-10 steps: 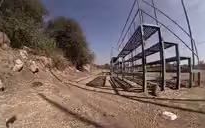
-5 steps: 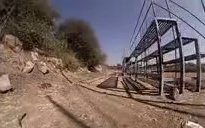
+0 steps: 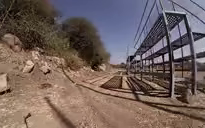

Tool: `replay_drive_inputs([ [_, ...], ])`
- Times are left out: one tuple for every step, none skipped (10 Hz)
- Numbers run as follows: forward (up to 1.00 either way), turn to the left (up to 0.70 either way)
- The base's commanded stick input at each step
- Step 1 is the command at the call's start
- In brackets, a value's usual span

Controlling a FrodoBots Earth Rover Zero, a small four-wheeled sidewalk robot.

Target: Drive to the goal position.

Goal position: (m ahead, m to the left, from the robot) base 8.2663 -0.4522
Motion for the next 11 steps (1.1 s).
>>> replay_drive_inputs([
  [0.5,0.0],
  [0.5,0.0],
  [0.5,0.0],
  [0.5,0.0],
  [0.5,0.0],
  [0.5,0.0],
  [0.5,0.0],
  [0.5,0.0],
  [0.5,0.0],
  [0.5,0.0],
  [0.5,0.0],
])
